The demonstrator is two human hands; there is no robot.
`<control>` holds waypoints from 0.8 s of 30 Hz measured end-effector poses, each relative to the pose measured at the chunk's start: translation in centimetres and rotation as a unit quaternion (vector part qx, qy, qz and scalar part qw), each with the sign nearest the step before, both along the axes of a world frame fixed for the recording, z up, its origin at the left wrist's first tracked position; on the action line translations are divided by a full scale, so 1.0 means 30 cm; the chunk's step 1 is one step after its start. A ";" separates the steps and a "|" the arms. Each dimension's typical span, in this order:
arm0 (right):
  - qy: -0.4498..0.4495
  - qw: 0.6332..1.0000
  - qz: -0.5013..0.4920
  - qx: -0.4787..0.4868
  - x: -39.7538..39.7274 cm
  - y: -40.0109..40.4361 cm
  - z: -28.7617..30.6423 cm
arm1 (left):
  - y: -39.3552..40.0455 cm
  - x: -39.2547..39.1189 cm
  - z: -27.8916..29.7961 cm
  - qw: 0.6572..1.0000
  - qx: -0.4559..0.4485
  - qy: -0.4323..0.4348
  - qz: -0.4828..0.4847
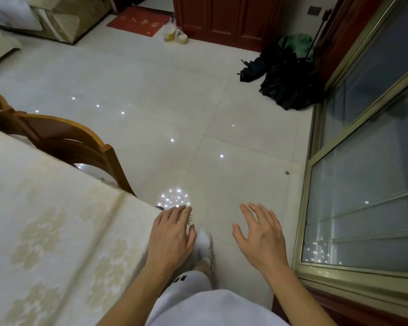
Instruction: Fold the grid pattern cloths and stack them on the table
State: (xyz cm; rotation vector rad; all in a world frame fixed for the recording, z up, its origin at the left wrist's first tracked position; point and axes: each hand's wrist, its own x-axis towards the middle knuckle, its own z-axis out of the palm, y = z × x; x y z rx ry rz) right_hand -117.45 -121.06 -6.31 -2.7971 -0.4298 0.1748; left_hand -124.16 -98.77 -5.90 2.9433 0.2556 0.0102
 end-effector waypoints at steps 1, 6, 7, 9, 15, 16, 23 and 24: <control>-0.001 1.000 0.001 0.000 0.041 0.005 -0.004 | 0.005 0.038 -0.007 1.000 0.001 0.000 0.001; -0.008 1.000 0.013 -0.004 0.296 0.065 -0.030 | 0.065 0.264 -0.040 1.000 -0.005 -0.008 0.021; -0.007 1.000 0.018 -0.003 0.354 0.085 -0.035 | 0.084 0.316 -0.045 0.999 -0.007 -0.010 0.029; -0.001 1.000 0.030 -0.007 0.473 0.135 -0.038 | 0.128 0.421 -0.053 0.999 -0.013 -0.016 0.041; -0.019 0.997 0.071 -0.005 0.830 0.329 0.002 | 0.293 0.707 -0.043 0.995 -0.026 -0.049 0.088; -0.019 0.997 0.079 -0.004 0.884 0.359 0.009 | 0.321 0.747 -0.040 0.994 -0.029 -0.053 0.095; -0.023 0.990 0.138 0.002 1.159 0.556 0.040 | 0.479 0.943 -0.014 0.987 -0.020 -0.065 0.142; -0.023 0.989 0.147 0.003 1.191 0.582 0.037 | 0.498 0.963 -0.016 0.986 -0.020 -0.065 0.151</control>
